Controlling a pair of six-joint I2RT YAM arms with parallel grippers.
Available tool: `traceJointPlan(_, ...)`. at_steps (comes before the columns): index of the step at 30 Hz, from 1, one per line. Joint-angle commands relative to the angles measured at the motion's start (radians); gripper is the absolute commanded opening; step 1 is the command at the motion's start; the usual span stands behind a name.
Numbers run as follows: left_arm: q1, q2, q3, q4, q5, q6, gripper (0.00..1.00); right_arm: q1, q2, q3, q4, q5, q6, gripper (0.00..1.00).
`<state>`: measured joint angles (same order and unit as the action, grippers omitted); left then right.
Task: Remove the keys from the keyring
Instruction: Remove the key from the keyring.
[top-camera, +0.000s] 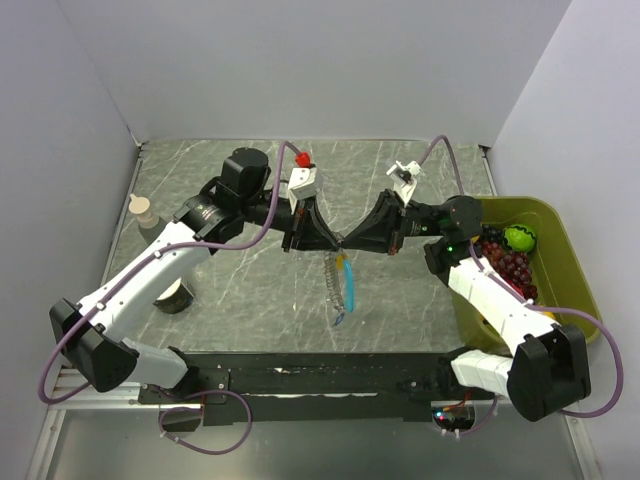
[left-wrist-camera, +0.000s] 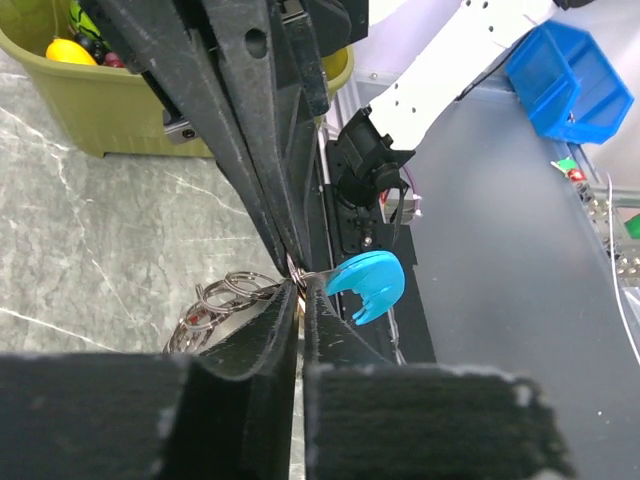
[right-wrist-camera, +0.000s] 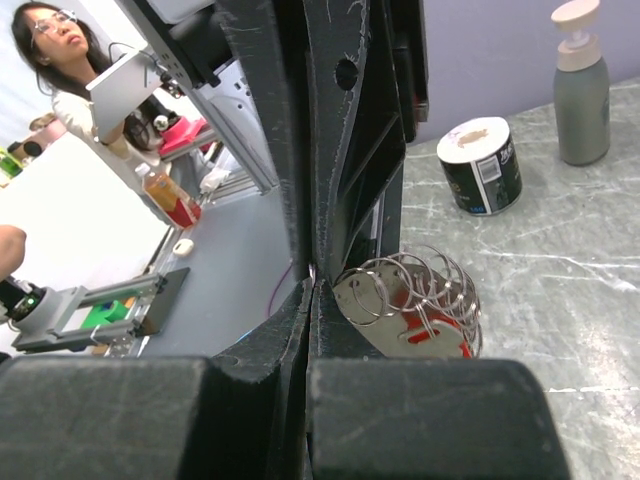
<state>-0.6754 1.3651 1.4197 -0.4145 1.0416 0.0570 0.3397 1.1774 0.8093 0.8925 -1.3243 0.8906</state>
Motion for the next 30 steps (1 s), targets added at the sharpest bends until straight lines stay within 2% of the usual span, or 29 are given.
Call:
traceJointPlan(1,-0.004,0.0,0.01,0.06,0.032,-0.019,0.02,-0.005,-0.025,-0.001,0.052,0.05,-0.006,0.0)
traceJointPlan(6,-0.003,0.0,0.018,0.031,0.014,-0.002,0.01,-0.004,-0.021,0.016,-0.003,0.024,-0.044,0.0)
traceJointPlan(10,-0.004,-0.027,0.024,-0.006,-0.015,0.046,0.01,-0.004,-0.059,0.033,-0.197,0.014,-0.23,0.0)
traceJointPlan(12,-0.004,-0.035,0.028,-0.041,-0.034,0.079,0.01,-0.004,-0.067,0.045,-0.272,-0.012,-0.277,0.14)
traceJointPlan(13,-0.004,-0.038,0.03,-0.049,-0.049,0.09,0.01,-0.004,-0.07,0.075,-0.326,-0.024,-0.36,0.2)
traceJointPlan(14,-0.003,-0.043,0.031,-0.059,-0.086,0.101,0.01,-0.01,-0.076,0.094,-0.495,-0.023,-0.422,0.29)
traceJointPlan(17,-0.006,-0.06,0.05,-0.136,-0.153,0.177,0.01,-0.011,-0.105,0.178,-0.764,0.008,-0.706,0.42)
traceJointPlan(18,-0.006,-0.07,0.062,-0.151,-0.173,0.208,0.01,-0.01,-0.113,0.195,-0.887,0.048,-0.828,0.44)
traceJointPlan(21,-0.015,-0.09,0.082,-0.216,-0.257,0.271,0.01,-0.01,-0.124,0.255,-1.1,0.126,-1.026,0.47)
traceJointPlan(30,-0.101,-0.034,0.205,-0.421,-0.481,0.377,0.01,0.079,-0.133,0.255,-1.175,0.257,-1.219,0.49)
